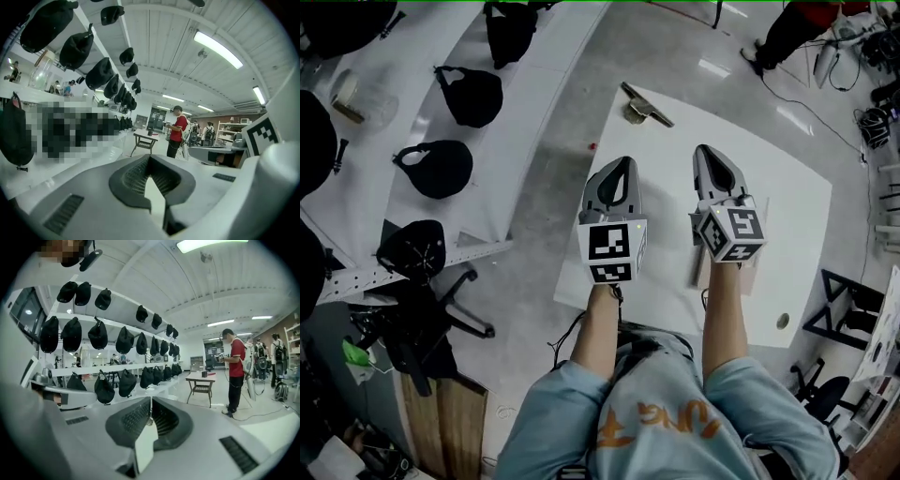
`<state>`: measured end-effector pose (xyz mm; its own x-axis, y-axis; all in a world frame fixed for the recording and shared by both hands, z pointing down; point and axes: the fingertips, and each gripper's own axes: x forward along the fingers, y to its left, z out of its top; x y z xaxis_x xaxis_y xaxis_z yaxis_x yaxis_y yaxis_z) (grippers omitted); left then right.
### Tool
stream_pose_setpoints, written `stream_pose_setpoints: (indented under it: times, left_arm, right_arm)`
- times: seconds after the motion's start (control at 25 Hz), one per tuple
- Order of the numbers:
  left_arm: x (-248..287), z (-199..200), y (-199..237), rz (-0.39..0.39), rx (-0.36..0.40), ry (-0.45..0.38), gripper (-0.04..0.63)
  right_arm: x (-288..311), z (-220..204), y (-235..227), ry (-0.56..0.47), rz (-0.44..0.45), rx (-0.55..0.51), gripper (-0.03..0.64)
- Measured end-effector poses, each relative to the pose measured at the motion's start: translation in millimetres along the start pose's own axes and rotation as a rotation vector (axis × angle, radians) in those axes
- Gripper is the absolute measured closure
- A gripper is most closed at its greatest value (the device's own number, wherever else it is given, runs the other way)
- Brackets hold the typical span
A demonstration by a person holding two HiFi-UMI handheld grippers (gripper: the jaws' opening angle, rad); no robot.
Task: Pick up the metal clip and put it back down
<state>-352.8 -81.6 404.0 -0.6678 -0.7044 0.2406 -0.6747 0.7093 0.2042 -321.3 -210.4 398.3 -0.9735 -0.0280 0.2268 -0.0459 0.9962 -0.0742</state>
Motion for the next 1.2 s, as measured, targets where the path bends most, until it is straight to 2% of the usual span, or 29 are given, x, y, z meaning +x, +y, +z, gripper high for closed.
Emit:
stream_pose_setpoints:
  times: [0.24,0.48,0.88,1.2]
  left_arm:
    - [-17.8,12.2,-49.5,-0.037,0.039,-0.03,0.586]
    - [-37.9,17.8,-107.4,-0.089,0.078,-0.037,0.586]
    - [-78.7,22.9,-199.7,-0.144,0.107,-0.082,0.586]
    - [-100.0,21.4,-265.3,-0.185,0.113,-0.139,0.586]
  right_arm:
    - [-62.9,2.0,-32.6,-0.018,-0.113,0.079,0.581]
    - [-124.3,7.5,-60.6,-0.045,-0.166,0.108,0.581]
    - [-222.2,30.3,-83.4,-0.119,-0.167,0.033,0.581]
    - [-294.1,34.0,-111.3,-0.129,-0.203,-0.046,0.581]
